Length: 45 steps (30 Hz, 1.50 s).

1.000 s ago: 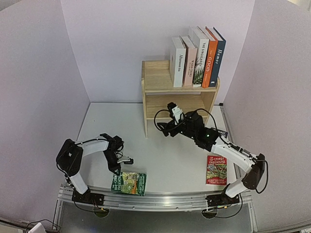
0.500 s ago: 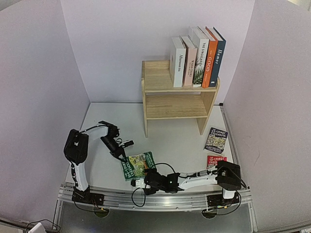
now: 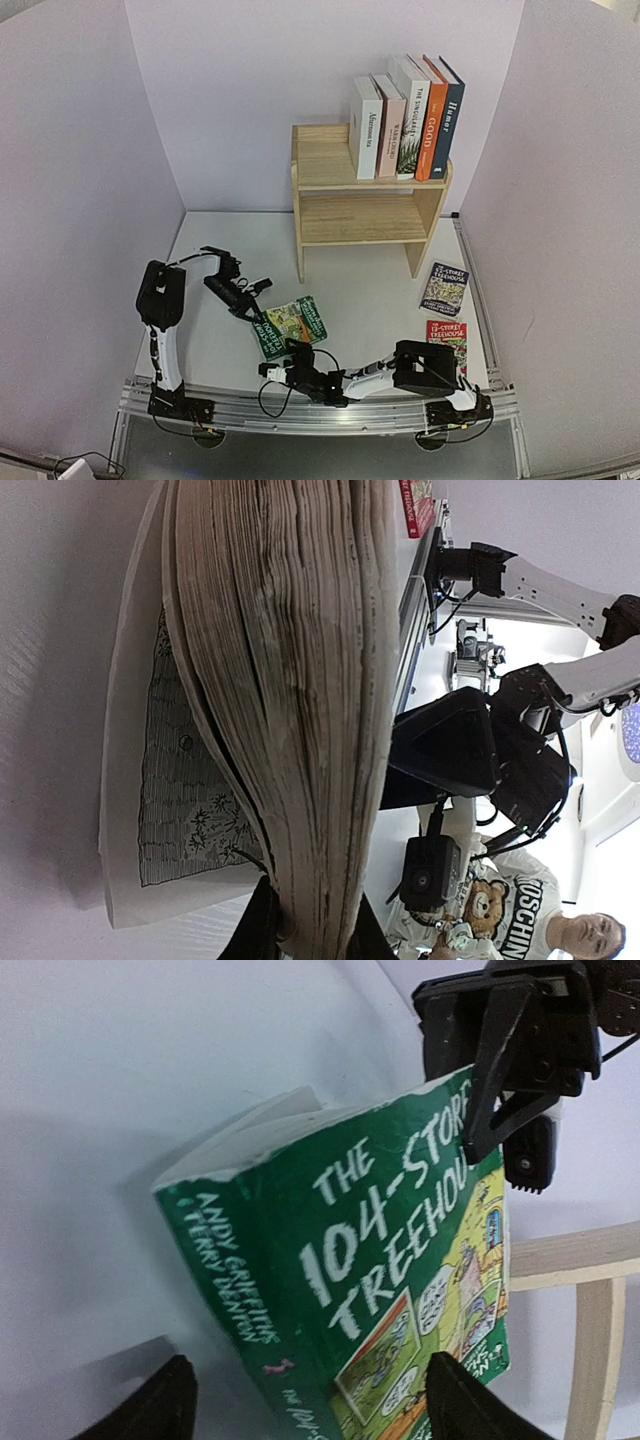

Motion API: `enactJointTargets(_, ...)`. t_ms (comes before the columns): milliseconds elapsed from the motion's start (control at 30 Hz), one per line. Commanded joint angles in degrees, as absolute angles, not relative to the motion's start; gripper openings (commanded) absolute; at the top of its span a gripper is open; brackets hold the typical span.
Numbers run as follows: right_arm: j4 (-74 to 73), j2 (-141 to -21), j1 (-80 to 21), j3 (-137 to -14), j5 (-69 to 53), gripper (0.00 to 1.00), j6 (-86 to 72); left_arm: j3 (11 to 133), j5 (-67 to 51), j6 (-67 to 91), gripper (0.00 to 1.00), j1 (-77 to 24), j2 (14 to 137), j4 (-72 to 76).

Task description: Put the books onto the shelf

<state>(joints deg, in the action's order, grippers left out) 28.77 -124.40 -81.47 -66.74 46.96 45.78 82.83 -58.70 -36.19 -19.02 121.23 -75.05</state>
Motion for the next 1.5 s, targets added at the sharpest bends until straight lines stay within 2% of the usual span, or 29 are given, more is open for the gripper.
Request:
enactJointTargets(0,36.0,-127.3,-81.1,-69.6,54.9,0.63,49.9,84.1,-64.6,-39.3,0.0,-19.4,121.8,-95.1)
enactJointTargets(133,40.4,-129.0,-79.4,-70.4,56.7,0.53,53.4,84.0,-64.5,-39.8,0.0,-19.3,122.4,-95.8)
enactJointTargets(200,42.4,-129.5,-78.8,-70.5,57.1,0.45,55.0,84.1,-64.5,-39.9,0.0,-19.3,122.2,-95.8)
enactJointTargets(233,43.1,-129.4,-78.6,-70.7,57.2,0.38,56.1,84.1,-64.6,-40.1,0.0,-19.3,122.1,-95.9)
enactJointTargets(333,44.0,-128.2,-78.6,-71.0,56.7,0.06,59.0,84.5,-64.1,-40.3,0.0,-19.3,121.6,-96.1)
enactJointTargets(367,44.1,-127.3,-78.6,-70.8,56.4,0.0,59.4,84.8,-63.4,-38.8,0.08,-19.3,121.2,-94.9)
enactJointTargets(467,42.1,-121.6,-78.6,-68.8,54.8,0.0,59.0,85.7,-54.7,-28.6,0.9,-18.0,116.1,-85.5)
enactJointTargets(500,37.4,-118.6,-78.5,-68.3,53.1,0.0,58.3,85.6,-50.0,-25.3,0.98,-17.5,113.3,-81.3)
enactJointTargets(667,1.7,-106.0,-77.1,-73.5,41.9,0.0,47.7,86.1,-24.7,-17.1,1.0,-16.7,100.6,-67.7)
enactJointTargets(833,-27.0,-99.0,-75.8,-85.6,40.1,0.0,43.3,88.2,-18.4,-17.0,1.0,-16.7,96.8,-67.9)
enactJointTargets(967,-37.4,-95.9,-74.4,-93.8,47.1,0.0,45.6,87.5,-15.7,-17.2,1.0,-16.7,95.7,-67.8)
enactJointTargets(1167,-39.8,-92.9,-68.4,-101.1,54.4,0.0,52.5,87.3,-15.7,-17.3,1.0,-16.7,95.1,-67.8)
enactJointTargets(1333,-38.1,-96.0,-61.1,-105.9,57.6,0.0,59.6,87.9,-16.0,-17.1,1.0,-16.7,95.2,-68.0)
enactJointTargets(1467,-22.5,-97.1,-56.7,-104.3,57.4,0.0,69.4,88.0,-16.1,-17.1,1.0,-16.7,95.0,-68.2)
